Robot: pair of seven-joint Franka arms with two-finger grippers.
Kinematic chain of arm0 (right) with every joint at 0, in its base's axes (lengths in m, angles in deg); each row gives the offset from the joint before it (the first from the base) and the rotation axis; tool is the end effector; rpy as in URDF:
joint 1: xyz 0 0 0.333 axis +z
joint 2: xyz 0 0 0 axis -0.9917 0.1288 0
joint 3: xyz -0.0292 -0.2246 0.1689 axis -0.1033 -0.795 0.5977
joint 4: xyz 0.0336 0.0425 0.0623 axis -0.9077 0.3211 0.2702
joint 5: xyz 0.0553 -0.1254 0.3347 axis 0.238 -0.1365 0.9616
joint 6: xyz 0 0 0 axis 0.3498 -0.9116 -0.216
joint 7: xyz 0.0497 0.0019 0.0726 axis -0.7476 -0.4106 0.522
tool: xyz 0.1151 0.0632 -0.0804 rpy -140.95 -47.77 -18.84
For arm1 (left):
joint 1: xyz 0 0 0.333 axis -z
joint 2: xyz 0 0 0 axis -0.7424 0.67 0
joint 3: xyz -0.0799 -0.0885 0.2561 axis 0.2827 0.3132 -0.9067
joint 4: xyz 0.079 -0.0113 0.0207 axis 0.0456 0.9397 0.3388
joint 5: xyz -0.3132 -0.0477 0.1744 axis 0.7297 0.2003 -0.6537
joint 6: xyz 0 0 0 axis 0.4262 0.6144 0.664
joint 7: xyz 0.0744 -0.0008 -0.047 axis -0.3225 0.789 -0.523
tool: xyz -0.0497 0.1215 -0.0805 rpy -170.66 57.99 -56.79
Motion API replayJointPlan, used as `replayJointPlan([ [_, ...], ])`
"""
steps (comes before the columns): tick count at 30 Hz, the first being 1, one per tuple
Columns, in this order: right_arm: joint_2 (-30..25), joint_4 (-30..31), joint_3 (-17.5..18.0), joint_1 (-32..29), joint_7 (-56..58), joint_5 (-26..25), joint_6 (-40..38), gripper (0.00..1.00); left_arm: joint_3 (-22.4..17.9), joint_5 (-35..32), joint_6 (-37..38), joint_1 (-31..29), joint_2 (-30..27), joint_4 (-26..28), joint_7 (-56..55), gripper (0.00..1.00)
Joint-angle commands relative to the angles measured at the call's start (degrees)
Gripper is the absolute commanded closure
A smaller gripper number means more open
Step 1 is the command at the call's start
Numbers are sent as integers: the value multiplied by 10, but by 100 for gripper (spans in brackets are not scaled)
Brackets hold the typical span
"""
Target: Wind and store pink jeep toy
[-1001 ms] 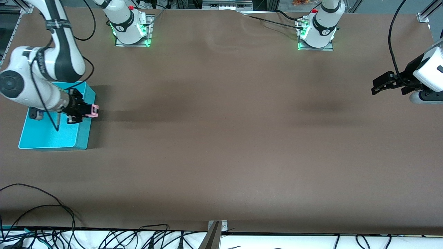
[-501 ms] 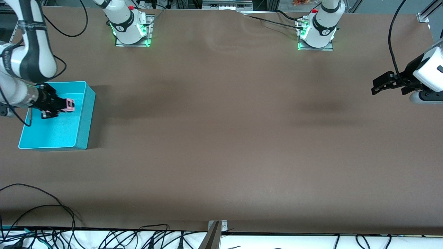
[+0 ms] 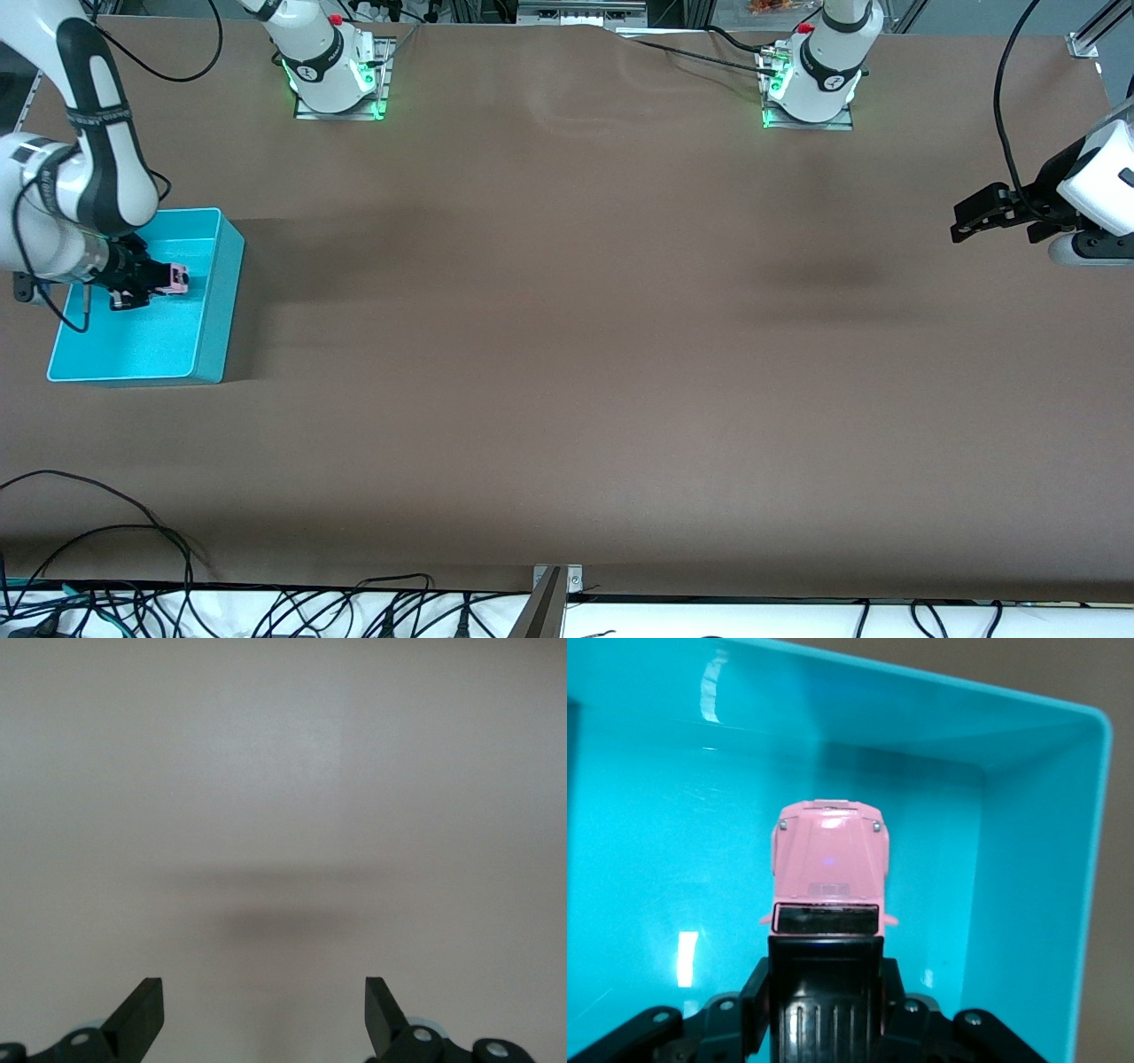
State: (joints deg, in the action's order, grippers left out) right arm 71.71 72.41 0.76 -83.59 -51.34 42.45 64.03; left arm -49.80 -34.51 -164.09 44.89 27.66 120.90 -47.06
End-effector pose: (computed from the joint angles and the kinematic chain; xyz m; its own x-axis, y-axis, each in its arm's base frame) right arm 0.4920 -0.1894 0.2055 0.1506 -0.9835 0.1004 -0.9740 -0.1302 0.1855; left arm 0.5296 -0.0055 0.5152 0.9978 0.0189 -0.0643 0.0193 -0.9998 0.0051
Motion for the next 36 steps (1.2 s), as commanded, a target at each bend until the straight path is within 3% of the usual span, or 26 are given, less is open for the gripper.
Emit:
replayJointPlan([
  [1, 4, 26, 0, -3, -4, 2, 45, 75, -4, 8, 0, 1, -7, 8, 8, 0],
  [12, 38, 51, 0, -10, -5, 15, 123, 74, -4, 7, 0, 1, -7, 7, 8, 0],
  [15, 38, 51, 0, -10, -5, 15, 123, 66, -4, 8, 0, 1, -7, 8, 8, 0],
  [16, 38, 51, 0, -9, -5, 15, 123, 59, -4, 8, 0, 1, -7, 8, 8, 0],
  [17, 38, 51, 0, -9, -5, 15, 123, 45, -4, 8, 0, 1, -7, 8, 8, 0],
  [19, 38, 50, 1, -9, -5, 15, 123, 0, -4, 7, 0, 1, -6, 7, 8, 0],
  [30, 7, 40, 6, -2, -4, 15, 96, 0, -4, 7, 0, 1, -6, 8, 8, 0],
  [36, -5, -11, 6, 6, 6, 11, 2, 0, -4, 7, 0, 1, -7, 7, 8, 0],
])
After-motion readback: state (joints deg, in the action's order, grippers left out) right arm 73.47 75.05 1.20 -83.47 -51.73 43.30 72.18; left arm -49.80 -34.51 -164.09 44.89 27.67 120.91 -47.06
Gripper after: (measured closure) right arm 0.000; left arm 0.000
